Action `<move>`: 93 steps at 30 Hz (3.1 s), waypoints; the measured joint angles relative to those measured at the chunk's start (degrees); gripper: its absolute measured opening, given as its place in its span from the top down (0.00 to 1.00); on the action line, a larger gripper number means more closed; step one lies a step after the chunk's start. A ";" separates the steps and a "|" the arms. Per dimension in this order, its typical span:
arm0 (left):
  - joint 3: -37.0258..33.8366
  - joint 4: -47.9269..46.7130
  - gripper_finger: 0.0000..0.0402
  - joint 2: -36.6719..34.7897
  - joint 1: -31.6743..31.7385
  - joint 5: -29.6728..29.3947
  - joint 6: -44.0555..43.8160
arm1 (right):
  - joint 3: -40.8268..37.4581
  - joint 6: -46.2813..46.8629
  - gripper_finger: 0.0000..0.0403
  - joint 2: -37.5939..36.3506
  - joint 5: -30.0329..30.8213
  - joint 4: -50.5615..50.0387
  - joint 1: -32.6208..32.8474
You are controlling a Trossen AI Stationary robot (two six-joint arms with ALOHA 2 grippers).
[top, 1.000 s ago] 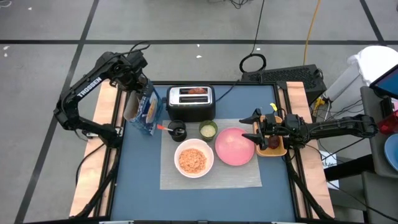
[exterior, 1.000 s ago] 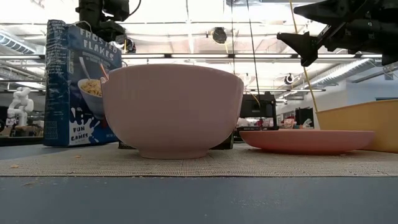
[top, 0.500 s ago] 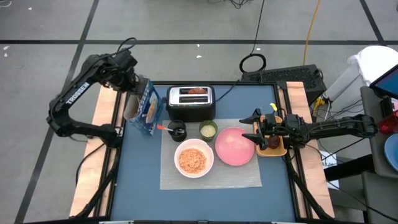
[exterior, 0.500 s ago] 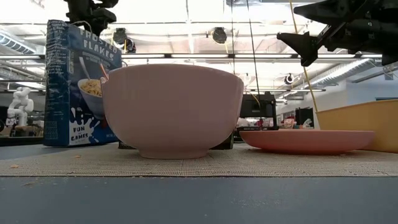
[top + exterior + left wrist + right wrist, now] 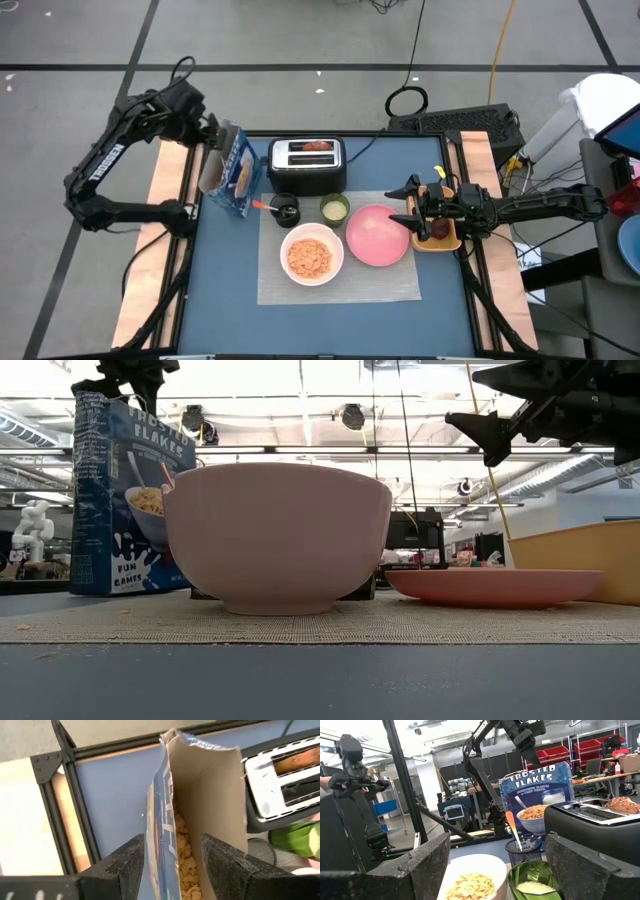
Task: Arrange a breakfast setting
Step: Put the bagel on the pink plate
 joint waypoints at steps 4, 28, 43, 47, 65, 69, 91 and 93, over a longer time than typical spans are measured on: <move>0.00 3.00 0.51 -1.96 -0.02 0.00 -0.25 | 0.00 0.00 0.22 -0.01 0.01 0.00 0.00; 0.00 26.97 0.51 -4.95 -10.32 -0.08 3.67 | 0.00 0.00 0.22 -0.01 0.07 0.04 0.01; 0.00 32.38 0.51 1.39 -18.34 -0.18 9.45 | 0.00 0.42 0.22 -0.02 0.37 1.36 0.02; 0.01 32.96 0.51 4.07 -19.30 -0.16 11.71 | 0.00 0.42 0.22 0.00 0.48 1.97 0.02; 0.00 60.33 0.51 19.84 -23.10 -0.09 30.71 | 0.00 0.42 0.22 -0.02 0.48 3.02 0.02; 0.00 60.70 0.51 23.88 -23.10 -0.14 32.70 | 0.00 0.42 0.22 -0.02 0.48 2.99 0.02; 0.00 49.77 0.51 33.70 -21.55 -0.42 40.87 | 0.00 0.33 0.22 -0.01 0.42 2.55 0.01; 0.00 48.58 0.51 33.69 -21.40 -0.39 40.81 | 0.00 0.31 0.22 0.00 0.37 2.56 0.02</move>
